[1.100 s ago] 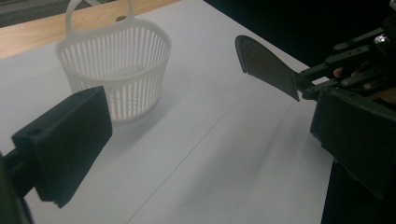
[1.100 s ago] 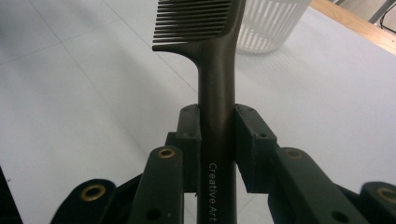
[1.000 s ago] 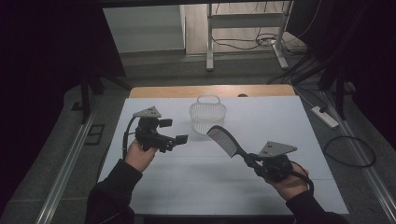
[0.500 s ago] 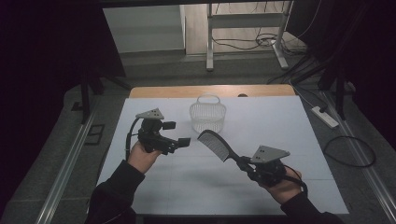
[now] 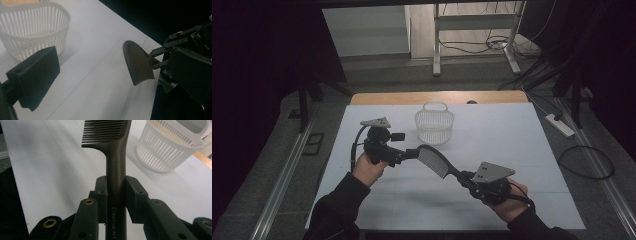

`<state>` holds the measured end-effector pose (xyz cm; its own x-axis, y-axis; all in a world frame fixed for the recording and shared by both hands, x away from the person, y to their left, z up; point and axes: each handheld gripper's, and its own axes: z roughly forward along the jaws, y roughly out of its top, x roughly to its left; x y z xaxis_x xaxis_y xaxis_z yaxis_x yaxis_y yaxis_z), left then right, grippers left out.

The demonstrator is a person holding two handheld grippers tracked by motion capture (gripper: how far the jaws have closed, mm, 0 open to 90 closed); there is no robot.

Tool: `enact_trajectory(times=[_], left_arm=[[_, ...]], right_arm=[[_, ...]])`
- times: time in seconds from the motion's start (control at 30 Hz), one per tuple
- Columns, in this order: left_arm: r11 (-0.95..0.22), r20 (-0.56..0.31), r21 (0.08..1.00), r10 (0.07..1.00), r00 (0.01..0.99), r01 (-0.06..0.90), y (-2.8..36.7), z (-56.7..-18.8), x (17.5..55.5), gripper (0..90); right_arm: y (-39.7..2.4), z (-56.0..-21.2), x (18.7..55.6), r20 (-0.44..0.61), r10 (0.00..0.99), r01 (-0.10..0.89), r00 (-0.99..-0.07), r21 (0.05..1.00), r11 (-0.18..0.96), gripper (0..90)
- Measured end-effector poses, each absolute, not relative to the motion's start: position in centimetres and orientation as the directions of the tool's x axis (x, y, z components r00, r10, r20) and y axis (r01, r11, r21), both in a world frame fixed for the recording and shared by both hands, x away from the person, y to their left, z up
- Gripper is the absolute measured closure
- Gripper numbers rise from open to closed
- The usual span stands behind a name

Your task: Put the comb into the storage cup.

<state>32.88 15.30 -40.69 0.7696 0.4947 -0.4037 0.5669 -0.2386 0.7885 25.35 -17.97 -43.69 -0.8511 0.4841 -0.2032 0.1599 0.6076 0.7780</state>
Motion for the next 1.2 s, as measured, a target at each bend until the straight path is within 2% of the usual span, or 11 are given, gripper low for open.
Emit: enact_trajectory(times=[0.8,0.83,0.87,1.03,1.2], left_arm=[[-0.237,-0.526,0.731,0.402,0.75,0.64,13.9,-41.4,33.4,0.0],[-0.241,-0.526,0.73,0.399,0.751,0.639,13.9,-41.4,33.4,3.7],[-0.247,-0.534,0.725,0.389,0.751,0.643,13.9,-41.3,33.4,3.7],[-0.243,-0.579,0.71,0.332,0.744,0.661,13.9,-41.3,33.3,34.3],[-0.228,-0.628,0.693,0.276,0.728,0.684,14.1,-41.4,33.5,56.7]], right_arm=[[-16.6,-43.5,24.0,-0.266,0.432,0.059,-0.862,0.794,0.606,72.1],[-16.6,-43.5,23.9,-0.268,0.432,0.057,-0.861,0.794,0.605,72.1],[-16.6,-43.5,23.9,-0.268,0.432,0.057,-0.861,0.794,0.605,72.1],[-16.6,-43.5,23.9,-0.28,0.432,0.046,-0.857,0.794,0.606,72.1],[-16.6,-43.5,23.8,-0.289,0.428,0.036,-0.856,0.793,0.608,72.1]])
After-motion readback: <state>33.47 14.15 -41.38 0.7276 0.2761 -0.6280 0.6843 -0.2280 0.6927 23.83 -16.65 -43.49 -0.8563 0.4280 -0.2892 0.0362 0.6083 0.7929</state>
